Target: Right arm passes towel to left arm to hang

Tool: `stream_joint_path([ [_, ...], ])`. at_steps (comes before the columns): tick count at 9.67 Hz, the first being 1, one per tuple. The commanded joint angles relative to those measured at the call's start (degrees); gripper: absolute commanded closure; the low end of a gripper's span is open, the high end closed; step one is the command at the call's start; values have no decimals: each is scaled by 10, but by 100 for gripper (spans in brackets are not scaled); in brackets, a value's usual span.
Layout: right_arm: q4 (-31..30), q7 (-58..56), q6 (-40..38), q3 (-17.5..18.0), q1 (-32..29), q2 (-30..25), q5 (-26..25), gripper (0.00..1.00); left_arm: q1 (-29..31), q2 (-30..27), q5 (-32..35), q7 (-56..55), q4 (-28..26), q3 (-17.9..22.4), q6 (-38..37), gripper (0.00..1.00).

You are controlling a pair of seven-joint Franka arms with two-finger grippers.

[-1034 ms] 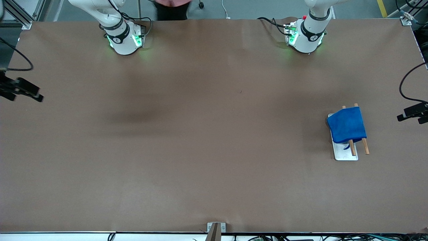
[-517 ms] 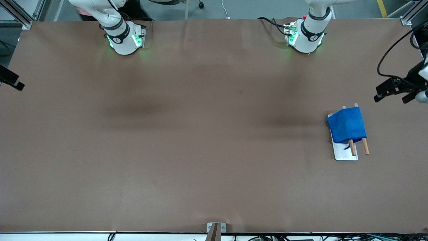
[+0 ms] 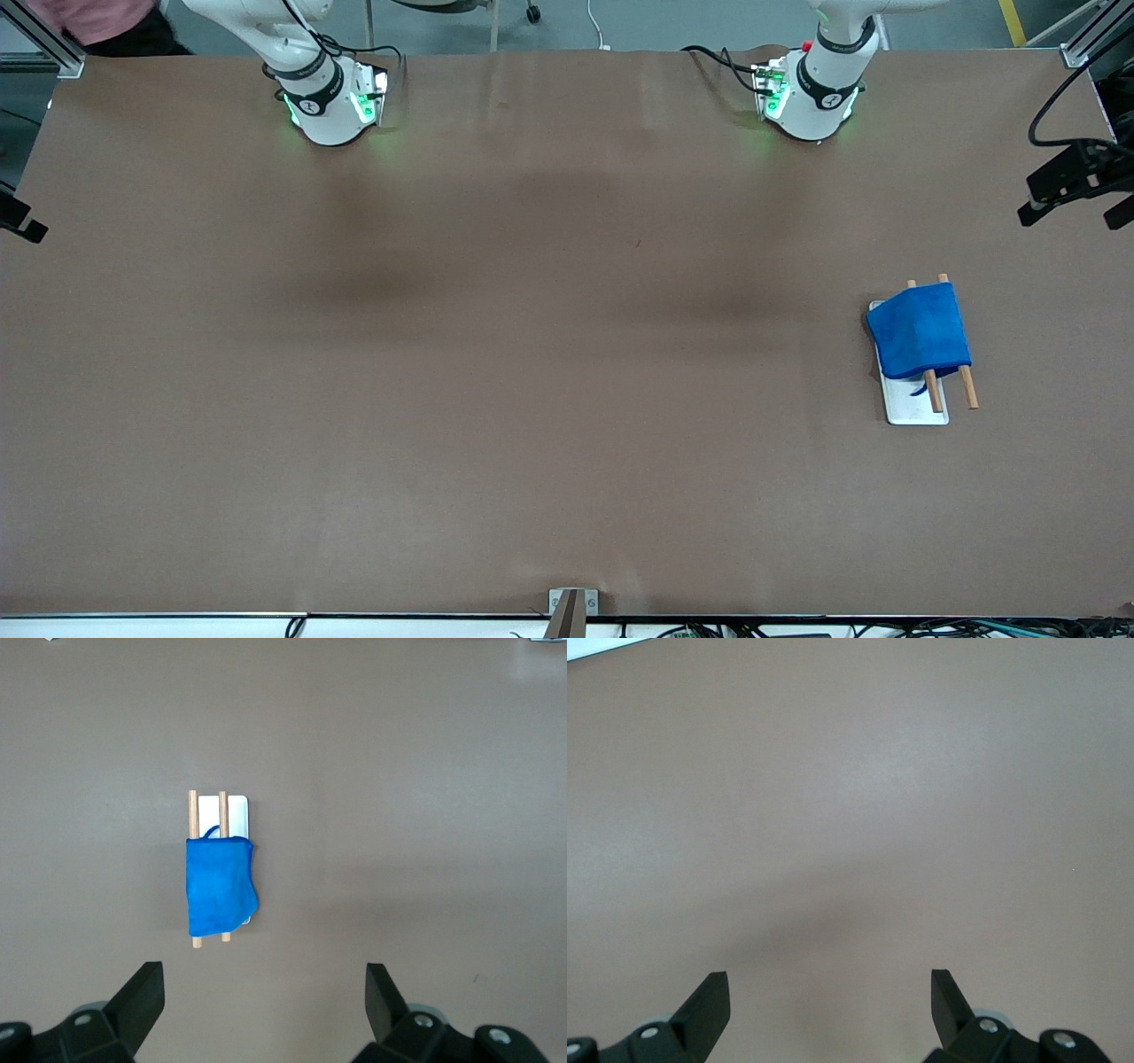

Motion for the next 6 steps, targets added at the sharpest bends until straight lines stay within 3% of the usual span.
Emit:
stream_joint_path([
  [1,8,8,-8,7,-4,1,-10,0,-3,25,6,-9,8,3,-20,0],
  [6,8,-32,-11,-2,0,-2,-13,0,-18,13,11,-19,-21,1,-25,0],
])
